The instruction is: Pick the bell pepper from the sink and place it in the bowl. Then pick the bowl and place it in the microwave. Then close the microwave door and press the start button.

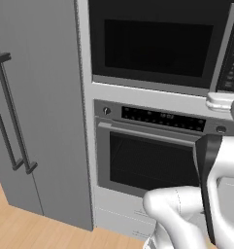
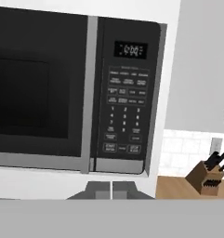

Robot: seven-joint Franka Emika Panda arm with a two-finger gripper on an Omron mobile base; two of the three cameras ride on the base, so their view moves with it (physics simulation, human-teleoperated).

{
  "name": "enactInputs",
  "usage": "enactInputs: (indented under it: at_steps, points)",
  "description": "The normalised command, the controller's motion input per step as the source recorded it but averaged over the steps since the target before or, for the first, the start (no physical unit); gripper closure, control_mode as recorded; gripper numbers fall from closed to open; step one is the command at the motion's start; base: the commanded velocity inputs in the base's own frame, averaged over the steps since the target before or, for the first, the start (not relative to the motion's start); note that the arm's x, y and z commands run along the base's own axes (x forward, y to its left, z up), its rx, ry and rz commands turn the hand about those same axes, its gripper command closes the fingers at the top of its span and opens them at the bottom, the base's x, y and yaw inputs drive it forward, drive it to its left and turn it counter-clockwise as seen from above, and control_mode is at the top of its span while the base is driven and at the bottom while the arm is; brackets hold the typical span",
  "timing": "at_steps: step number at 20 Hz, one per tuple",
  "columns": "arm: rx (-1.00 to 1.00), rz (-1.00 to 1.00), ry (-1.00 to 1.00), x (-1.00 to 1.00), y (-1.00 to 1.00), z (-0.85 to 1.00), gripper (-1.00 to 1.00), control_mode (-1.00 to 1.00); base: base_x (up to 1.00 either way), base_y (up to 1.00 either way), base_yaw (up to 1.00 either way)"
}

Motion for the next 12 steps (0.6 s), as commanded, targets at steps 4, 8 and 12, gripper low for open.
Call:
enactInputs:
  at_steps: [4,8,12]
  points:
    - [0.02,0.00,-0.01,0.17,-0.11,0.00,1.00,-1.00,0.00,0.00,0.00]
    - [0.03,0.00,-0.02,0.26,-0.22,0.00,1.00,-1.00,0.00,0.00,0.00]
    - [0.08,0.00,0.00,0.28,-0.21,0.00,1.00,-1.00,0.00,0.00,0.00]
